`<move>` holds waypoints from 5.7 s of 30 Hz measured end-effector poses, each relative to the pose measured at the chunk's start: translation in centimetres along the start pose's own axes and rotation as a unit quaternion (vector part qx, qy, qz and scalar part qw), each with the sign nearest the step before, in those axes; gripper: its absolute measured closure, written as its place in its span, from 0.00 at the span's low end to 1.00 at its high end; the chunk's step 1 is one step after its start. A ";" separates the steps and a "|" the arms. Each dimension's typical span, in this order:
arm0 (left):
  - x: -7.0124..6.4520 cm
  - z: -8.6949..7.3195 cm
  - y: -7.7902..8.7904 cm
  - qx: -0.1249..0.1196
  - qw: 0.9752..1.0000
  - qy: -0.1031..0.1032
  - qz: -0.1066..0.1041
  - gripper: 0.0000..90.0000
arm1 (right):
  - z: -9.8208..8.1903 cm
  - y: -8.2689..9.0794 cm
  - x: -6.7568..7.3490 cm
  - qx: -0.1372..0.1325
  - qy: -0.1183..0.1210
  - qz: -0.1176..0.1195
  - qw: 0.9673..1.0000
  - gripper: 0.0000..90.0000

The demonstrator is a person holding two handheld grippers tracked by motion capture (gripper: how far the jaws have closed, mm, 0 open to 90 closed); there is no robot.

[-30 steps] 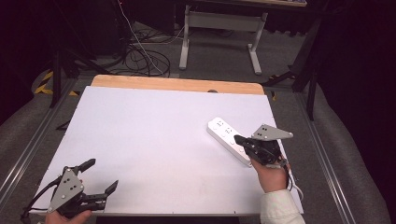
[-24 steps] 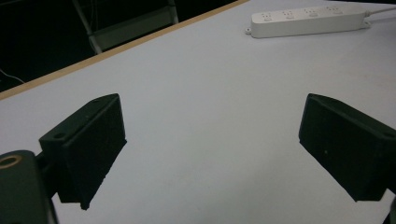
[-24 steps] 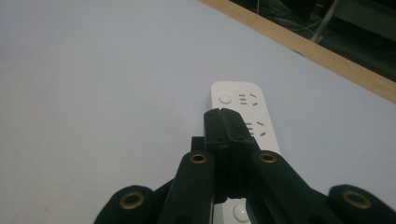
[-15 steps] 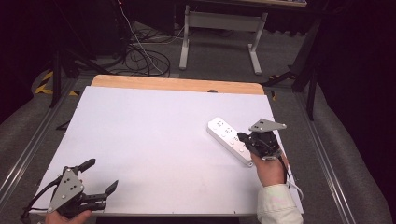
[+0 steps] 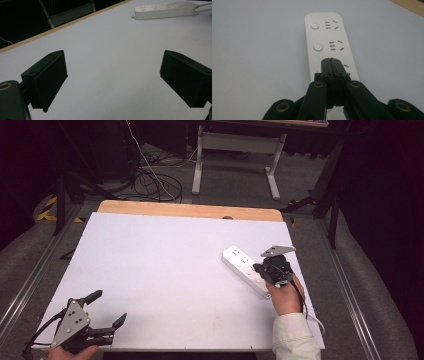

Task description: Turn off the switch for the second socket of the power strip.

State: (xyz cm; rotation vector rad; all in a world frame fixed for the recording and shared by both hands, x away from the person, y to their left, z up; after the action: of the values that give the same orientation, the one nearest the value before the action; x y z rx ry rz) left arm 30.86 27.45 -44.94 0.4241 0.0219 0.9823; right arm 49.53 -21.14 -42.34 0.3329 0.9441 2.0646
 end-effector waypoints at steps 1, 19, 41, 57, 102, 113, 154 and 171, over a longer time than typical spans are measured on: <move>0.0 0.0 0.0 0.000 1.000 0.000 0.000 0.09 | 0.0 -0.4 0.0 0.008 -0.001 0.002 1.000 1.00; 0.0 0.0 -0.1 0.004 1.000 -0.002 0.000 0.09 | 0.1 -2.5 0.0 0.032 0.005 0.008 0.999 1.00; -0.1 0.0 -0.1 0.004 1.000 -0.002 0.000 0.09 | 0.0 -3.7 0.1 0.044 0.007 0.016 0.999 1.00; -0.1 0.0 -0.1 0.004 1.000 -0.003 0.000 0.09 | -0.4 -4.0 0.1 0.035 -0.001 0.019 0.999 1.00; -0.1 0.0 -0.1 0.005 1.000 -0.004 0.001 0.09 | -0.7 -4.1 0.8 0.019 -0.013 0.007 1.000 1.00; -0.1 0.0 -0.2 0.005 1.000 -0.003 -0.002 0.09 | 0.0 -1.4 1.3 -0.040 0.004 -0.006 0.999 1.00; -0.1 0.0 -0.2 0.005 1.000 -0.001 -0.002 0.09 | -1.1 6.9 2.9 -0.148 0.012 0.051 0.988 0.47; 0.0 0.1 -0.1 0.001 1.000 0.008 -0.008 0.09 | -4.2 8.1 4.5 -0.194 0.027 0.133 0.972 0.14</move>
State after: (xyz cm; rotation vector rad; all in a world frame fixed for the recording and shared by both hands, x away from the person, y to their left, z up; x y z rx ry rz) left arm 30.96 27.36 -44.92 0.4179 0.0404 0.9690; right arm 39.87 -22.85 -39.77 0.2039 0.5265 2.4561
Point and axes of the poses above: each handheld gripper's, and its own axes: y roughly backward along the jaws, z roughly out of its top, x roughly to its left, the point moved 1 cm from there along -y, roughly forward along the jaws, and after that the axes turned 1 degree about z, right-handed, at the moved point
